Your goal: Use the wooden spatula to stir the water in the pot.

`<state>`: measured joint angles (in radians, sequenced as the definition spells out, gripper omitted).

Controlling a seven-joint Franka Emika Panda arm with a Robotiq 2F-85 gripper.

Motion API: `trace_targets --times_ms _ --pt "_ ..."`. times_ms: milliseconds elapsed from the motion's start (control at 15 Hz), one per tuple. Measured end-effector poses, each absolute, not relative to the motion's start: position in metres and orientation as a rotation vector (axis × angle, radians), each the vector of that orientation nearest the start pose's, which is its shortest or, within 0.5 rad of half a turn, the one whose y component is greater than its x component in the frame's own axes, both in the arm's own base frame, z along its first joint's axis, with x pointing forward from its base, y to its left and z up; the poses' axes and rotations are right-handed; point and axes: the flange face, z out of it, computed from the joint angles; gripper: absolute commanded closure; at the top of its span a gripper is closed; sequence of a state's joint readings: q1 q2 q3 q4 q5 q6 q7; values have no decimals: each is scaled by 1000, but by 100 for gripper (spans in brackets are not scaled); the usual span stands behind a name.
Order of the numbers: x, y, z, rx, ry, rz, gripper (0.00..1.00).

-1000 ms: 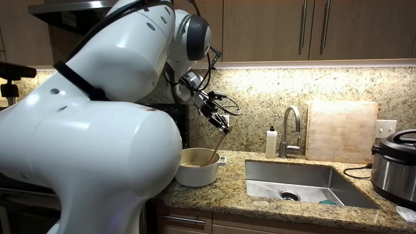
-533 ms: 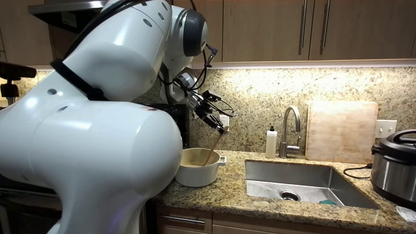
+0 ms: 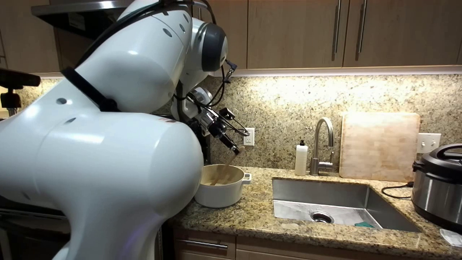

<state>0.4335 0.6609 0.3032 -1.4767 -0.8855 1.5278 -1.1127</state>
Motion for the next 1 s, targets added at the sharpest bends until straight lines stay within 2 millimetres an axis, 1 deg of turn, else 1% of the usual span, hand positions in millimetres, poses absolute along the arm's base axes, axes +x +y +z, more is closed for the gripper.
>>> trace_targets --times_ms 200,467,733,1000 --pt "573 360 298 1247 2127 -778 93" --pt "585 364 310 1284 2122 -718 93" --pt "596 355 318 1337 2075 -700 93" --pt "604 338 321 1407 1995 -712 93"
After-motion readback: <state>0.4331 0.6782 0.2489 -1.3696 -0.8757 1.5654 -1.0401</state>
